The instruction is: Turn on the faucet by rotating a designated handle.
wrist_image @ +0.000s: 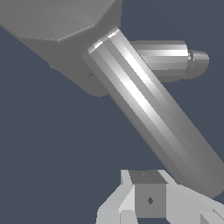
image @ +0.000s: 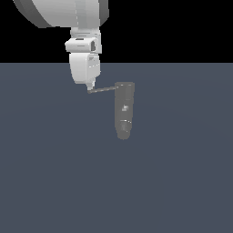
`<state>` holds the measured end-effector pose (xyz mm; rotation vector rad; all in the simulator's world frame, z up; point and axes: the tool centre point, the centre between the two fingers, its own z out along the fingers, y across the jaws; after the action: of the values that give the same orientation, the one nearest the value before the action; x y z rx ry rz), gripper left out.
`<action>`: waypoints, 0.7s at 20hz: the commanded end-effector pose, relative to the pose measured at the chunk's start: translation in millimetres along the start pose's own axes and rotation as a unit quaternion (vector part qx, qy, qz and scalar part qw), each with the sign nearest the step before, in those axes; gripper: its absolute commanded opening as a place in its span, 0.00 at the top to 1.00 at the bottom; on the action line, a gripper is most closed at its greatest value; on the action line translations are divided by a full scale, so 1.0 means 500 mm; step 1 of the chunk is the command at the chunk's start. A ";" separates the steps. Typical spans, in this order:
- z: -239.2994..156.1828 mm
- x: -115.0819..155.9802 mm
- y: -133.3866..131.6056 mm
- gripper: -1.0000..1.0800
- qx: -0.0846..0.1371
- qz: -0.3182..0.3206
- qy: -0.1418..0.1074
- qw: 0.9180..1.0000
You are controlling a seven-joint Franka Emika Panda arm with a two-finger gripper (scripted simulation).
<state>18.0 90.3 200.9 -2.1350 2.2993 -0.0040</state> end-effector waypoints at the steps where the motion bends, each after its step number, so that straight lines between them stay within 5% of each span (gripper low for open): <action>1: 0.000 0.014 0.012 1.00 -0.001 0.001 0.001 1.000; 14: -0.001 0.073 0.075 1.00 -0.001 0.000 0.001 1.000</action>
<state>-17.3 65.0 200.9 -2.1432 2.2911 -0.0025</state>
